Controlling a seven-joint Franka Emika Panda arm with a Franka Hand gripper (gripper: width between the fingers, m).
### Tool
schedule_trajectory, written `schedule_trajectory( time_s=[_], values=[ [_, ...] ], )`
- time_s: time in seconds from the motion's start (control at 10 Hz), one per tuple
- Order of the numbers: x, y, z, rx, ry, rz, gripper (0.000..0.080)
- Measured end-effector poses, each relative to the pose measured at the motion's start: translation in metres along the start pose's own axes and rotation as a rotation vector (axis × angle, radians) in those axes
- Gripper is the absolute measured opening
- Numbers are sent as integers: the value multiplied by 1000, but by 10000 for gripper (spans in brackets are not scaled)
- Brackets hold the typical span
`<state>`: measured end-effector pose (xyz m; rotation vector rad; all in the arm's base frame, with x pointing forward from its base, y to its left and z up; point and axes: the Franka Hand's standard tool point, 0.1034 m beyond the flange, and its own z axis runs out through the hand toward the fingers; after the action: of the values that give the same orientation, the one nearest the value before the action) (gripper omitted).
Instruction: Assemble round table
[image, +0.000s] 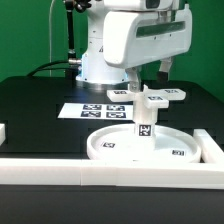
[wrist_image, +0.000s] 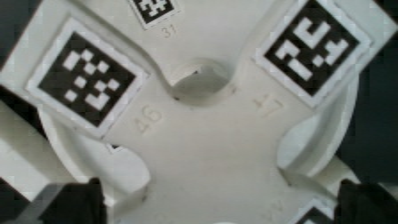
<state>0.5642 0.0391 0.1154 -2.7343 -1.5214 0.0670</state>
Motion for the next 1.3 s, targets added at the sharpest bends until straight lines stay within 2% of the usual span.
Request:
schedule_trajectory(
  time_s=[0.5,1.3],
  values=[
    [-1,1,1,-3,-2,43,649],
    [-7,0,14,12,-19,58,649]
  ],
)
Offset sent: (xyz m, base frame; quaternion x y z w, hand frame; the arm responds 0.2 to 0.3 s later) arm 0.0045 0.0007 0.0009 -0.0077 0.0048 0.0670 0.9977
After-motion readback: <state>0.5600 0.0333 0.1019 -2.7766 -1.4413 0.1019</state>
